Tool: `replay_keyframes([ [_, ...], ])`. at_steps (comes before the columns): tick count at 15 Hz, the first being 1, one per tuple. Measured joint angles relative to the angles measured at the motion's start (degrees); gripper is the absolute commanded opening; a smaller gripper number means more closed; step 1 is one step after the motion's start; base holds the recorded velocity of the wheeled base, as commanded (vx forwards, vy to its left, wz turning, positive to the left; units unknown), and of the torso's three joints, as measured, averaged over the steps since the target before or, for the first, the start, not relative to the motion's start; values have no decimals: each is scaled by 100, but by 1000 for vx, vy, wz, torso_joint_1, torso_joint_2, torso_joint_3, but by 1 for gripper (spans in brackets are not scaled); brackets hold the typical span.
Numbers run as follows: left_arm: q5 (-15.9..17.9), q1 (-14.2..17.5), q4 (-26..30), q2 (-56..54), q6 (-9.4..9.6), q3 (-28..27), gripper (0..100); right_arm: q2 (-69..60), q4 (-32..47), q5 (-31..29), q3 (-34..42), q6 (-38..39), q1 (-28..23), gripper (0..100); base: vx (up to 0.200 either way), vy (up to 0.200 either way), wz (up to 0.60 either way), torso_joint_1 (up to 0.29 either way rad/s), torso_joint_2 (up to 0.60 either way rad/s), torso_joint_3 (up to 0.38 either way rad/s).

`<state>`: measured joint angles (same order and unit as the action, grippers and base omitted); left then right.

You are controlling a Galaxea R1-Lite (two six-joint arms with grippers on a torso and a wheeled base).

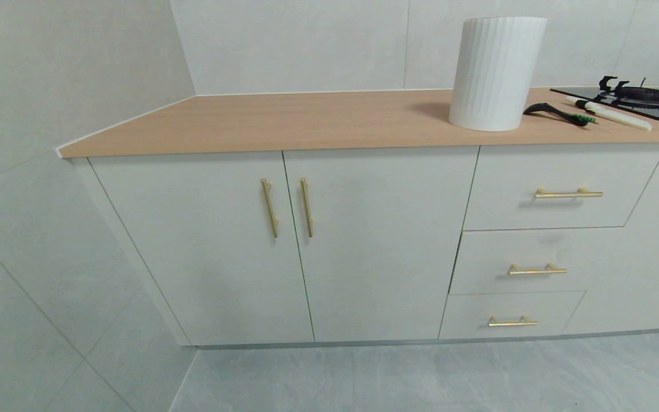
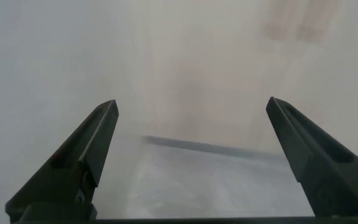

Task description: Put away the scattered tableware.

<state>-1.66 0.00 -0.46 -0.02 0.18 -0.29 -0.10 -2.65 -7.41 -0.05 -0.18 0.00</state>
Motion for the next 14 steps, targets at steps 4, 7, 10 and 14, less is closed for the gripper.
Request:
replay_keyframes([
  [4, 106, 0, 71, 0, 191, 20, 100, 5, 108, 328, -6, -37, 0, 100, 0, 0, 0, 0, 0, 0],
  [7, 101, 0, 65, 0, 171, 20, 100, 10, 240, 503, -6, 51, 0, 100, 0, 0, 0, 0, 0, 0],
  [10, 106, 0, 65, 0, 94, 20, 100, 7, 249, 507, -2, 129, 5, 100, 0, 0, 0, 0, 0, 0],
  [14, 104, 0, 57, 0, -11, 27, 100, 5, 255, 510, 2, 130, 2, 100, 0, 0, 0, 0, 0, 0],
])
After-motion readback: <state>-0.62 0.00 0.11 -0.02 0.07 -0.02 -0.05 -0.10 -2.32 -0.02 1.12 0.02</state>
